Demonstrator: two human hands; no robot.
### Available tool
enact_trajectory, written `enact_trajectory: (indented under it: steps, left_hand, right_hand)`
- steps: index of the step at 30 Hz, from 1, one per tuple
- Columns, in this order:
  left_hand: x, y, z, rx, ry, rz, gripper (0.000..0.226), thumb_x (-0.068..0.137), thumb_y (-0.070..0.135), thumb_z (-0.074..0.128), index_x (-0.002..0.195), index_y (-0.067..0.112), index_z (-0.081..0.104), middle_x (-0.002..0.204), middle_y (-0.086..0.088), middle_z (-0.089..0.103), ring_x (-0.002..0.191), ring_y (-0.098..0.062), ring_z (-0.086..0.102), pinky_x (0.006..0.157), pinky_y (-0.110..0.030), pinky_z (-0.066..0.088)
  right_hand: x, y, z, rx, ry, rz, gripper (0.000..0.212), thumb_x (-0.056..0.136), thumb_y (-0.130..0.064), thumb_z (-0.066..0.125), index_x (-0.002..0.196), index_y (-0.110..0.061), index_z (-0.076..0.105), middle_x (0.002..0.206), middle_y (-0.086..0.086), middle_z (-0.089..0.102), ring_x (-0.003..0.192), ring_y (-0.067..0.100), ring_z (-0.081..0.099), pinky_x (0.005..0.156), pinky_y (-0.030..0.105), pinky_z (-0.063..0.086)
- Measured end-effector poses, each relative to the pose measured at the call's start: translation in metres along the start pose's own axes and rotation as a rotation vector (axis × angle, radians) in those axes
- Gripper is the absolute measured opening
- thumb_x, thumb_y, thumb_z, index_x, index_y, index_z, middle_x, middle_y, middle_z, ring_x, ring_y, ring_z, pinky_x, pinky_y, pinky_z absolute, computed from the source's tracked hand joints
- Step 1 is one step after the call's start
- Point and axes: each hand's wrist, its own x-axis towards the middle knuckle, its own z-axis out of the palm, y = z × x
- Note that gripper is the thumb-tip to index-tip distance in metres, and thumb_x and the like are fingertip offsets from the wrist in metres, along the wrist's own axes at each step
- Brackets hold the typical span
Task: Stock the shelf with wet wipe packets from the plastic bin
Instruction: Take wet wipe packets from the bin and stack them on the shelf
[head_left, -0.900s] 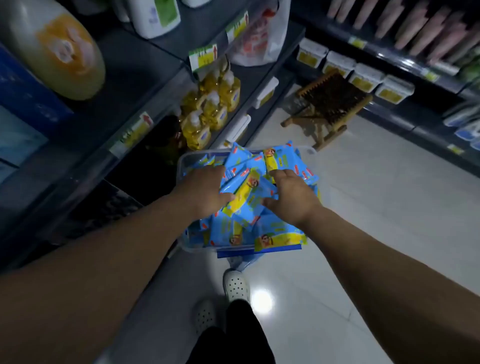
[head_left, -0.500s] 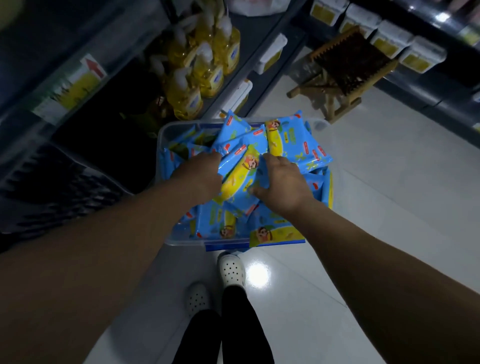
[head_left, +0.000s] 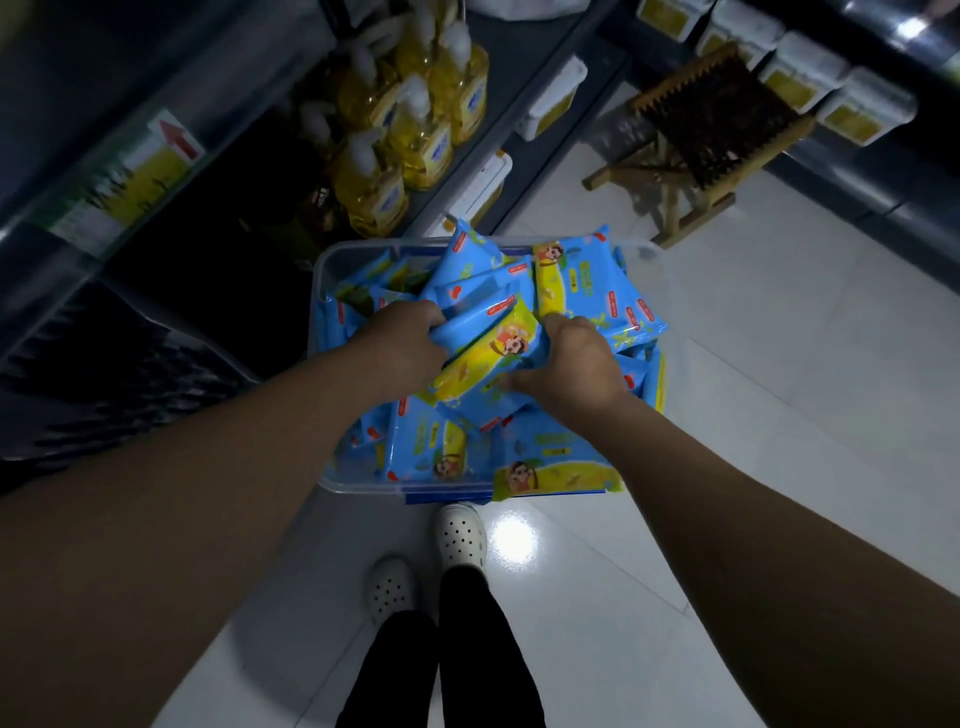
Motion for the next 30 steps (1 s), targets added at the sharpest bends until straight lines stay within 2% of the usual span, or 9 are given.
enact_trajectory:
  steps: [3, 5, 9, 12, 15, 18, 22, 26, 30]
  left_hand:
    - [-0.011, 0.013, -0.018, -0.114, 0.023, 0.028, 0.006, 0.091, 0.018, 0.06, 0.091, 0.016, 0.055, 0.092, -0.01, 0.057, 0.085, -0.025, 0.057, 0.067, -0.032, 0.043]
    - [-0.02, 0.025, -0.036, -0.176, 0.047, 0.051, 0.006, 0.09, 0.017, 0.062, 0.093, 0.016, 0.057, 0.097, -0.01, 0.061, 0.09, -0.027, 0.06, 0.073, -0.038, 0.05]
    - [-0.047, 0.054, -0.079, -0.391, 0.089, 0.054, 0.006, 0.089, 0.018, 0.064, 0.093, 0.018, 0.061, 0.1, -0.011, 0.064, 0.094, -0.029, 0.064, 0.078, -0.047, 0.058]
    - [-0.07, 0.078, -0.114, -0.473, 0.107, 0.076, 0.01, 0.089, 0.014, 0.065, 0.09, 0.022, 0.06, 0.097, -0.009, 0.061, 0.09, -0.026, 0.063, 0.076, -0.048, 0.058]
    - [-0.098, 0.104, -0.153, -0.454, 0.182, 0.132, 0.016, 0.085, 0.005, 0.066, 0.099, 0.011, 0.061, 0.09, -0.011, 0.06, 0.085, -0.026, 0.061, 0.078, -0.049, 0.057]
    - [-0.127, 0.131, -0.192, -0.447, 0.26, 0.212, 0.011, 0.085, 0.004, 0.066, 0.089, 0.013, 0.062, 0.086, -0.012, 0.064, 0.076, -0.02, 0.06, 0.067, -0.031, 0.054]
    - [-0.168, 0.163, -0.237, -0.479, 0.341, 0.285, 0.009, 0.089, 0.004, 0.063, 0.088, 0.013, 0.062, 0.071, 0.0, 0.061, 0.055, -0.004, 0.055, 0.048, -0.013, 0.046]
    - [-0.206, 0.184, -0.273, -0.532, 0.43, 0.331, 0.007, 0.092, 0.004, 0.059, 0.095, 0.011, 0.06, 0.06, 0.004, 0.06, 0.041, 0.0, 0.053, 0.038, -0.013, 0.041]
    - [-0.241, 0.194, -0.299, -0.542, 0.536, 0.329, 0.008, 0.094, 0.013, 0.059, 0.101, 0.014, 0.061, 0.073, -0.001, 0.06, 0.054, -0.011, 0.051, 0.041, -0.017, 0.042]
  right_hand:
    - [-0.009, -0.009, -0.023, 0.222, -0.052, -0.013, 0.042, 0.072, -0.031, 0.083, 0.075, -0.022, 0.042, 0.077, -0.003, 0.051, 0.068, 0.014, 0.053, 0.06, 0.027, 0.04]
    - [-0.016, -0.017, -0.042, 0.316, -0.082, 0.007, 0.042, 0.073, -0.028, 0.083, 0.076, -0.02, 0.042, 0.071, -0.001, 0.05, 0.059, 0.019, 0.053, 0.056, 0.038, 0.05]
    - [-0.029, -0.04, -0.085, 0.59, -0.143, 0.014, 0.029, 0.081, -0.014, 0.077, 0.089, -0.016, 0.049, 0.082, 0.007, 0.066, 0.057, 0.023, 0.06, 0.047, 0.03, 0.052]
    - [-0.041, -0.061, -0.12, 0.649, -0.125, -0.018, 0.028, 0.083, -0.006, 0.073, 0.097, -0.012, 0.049, 0.093, 0.007, 0.066, 0.065, 0.015, 0.064, 0.049, 0.024, 0.053]
    - [-0.052, -0.082, -0.159, 0.674, -0.086, -0.047, 0.029, 0.081, 0.0, 0.069, 0.103, -0.007, 0.053, 0.097, 0.012, 0.067, 0.062, 0.014, 0.063, 0.049, 0.021, 0.05]
    - [-0.067, -0.105, -0.201, 0.763, -0.074, -0.077, 0.034, 0.08, 0.005, 0.068, 0.111, 0.001, 0.056, 0.095, 0.016, 0.07, 0.063, 0.02, 0.065, 0.049, 0.023, 0.052]
    - [-0.089, -0.137, -0.251, 0.897, -0.028, -0.129, 0.028, 0.08, 0.003, 0.071, 0.105, -0.002, 0.058, 0.091, 0.018, 0.07, 0.054, 0.015, 0.062, 0.045, 0.019, 0.049]
    - [-0.108, -0.172, -0.285, 1.128, -0.017, -0.198, 0.021, 0.081, 0.003, 0.07, 0.091, -0.009, 0.055, 0.083, 0.008, 0.072, 0.059, 0.014, 0.065, 0.048, 0.02, 0.049]
    - [-0.119, -0.208, -0.304, 1.353, -0.072, -0.203, 0.014, 0.085, 0.003, 0.062, 0.084, -0.011, 0.06, 0.072, 0.002, 0.073, 0.063, 0.014, 0.068, 0.047, 0.017, 0.043]
